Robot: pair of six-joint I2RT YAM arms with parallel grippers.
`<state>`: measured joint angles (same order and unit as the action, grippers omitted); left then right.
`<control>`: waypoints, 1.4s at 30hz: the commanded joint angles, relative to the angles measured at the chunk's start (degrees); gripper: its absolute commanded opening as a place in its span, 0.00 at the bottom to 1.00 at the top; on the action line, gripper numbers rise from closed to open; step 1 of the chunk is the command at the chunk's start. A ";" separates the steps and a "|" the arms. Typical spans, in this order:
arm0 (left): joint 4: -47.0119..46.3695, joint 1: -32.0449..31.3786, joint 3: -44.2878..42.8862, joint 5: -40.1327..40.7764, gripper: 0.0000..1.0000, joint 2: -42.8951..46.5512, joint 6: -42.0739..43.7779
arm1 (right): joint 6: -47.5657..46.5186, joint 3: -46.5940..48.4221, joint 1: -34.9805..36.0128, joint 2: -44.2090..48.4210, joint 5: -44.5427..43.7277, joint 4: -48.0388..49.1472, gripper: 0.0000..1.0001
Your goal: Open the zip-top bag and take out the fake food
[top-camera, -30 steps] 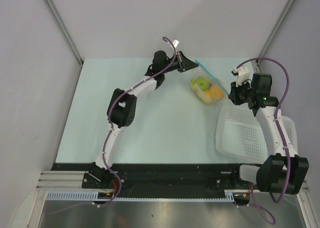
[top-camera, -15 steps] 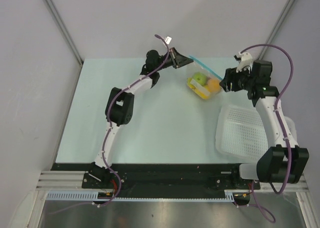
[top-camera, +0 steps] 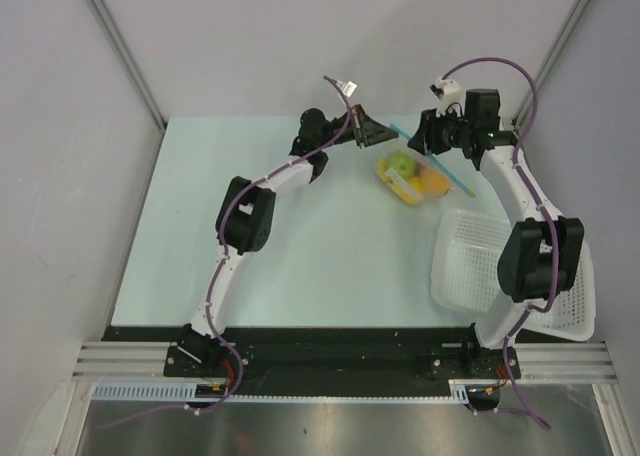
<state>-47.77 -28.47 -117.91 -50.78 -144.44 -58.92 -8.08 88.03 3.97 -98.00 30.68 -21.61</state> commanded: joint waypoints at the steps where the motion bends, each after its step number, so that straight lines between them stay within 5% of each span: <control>1: -5.41 -0.10 0.66 -1.34 0.00 -0.31 -1.12 | -3.87 5.57 3.32 -3.87 0.88 -4.67 0.33; 19: -7.69 2.72 -3.91 -6.17 0.00 -4.97 -6.03 | 11.32 -2.15 -0.36 1.58 11.95 2.18 0.40; 30: -9.45 2.80 -3.56 -7.49 0.00 -5.15 -7.53 | 9.75 -4.36 -5.09 2.46 12.65 1.04 0.36; 42: -9.45 2.80 -3.73 -7.22 0.00 -4.97 -7.70 | 9.22 -4.36 -2.30 0.00 12.30 4.37 0.34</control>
<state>-54.74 -25.63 -119.52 -57.25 -150.02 -66.04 1.50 83.59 -0.05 -98.10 42.52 -20.75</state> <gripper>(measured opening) 0.003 0.326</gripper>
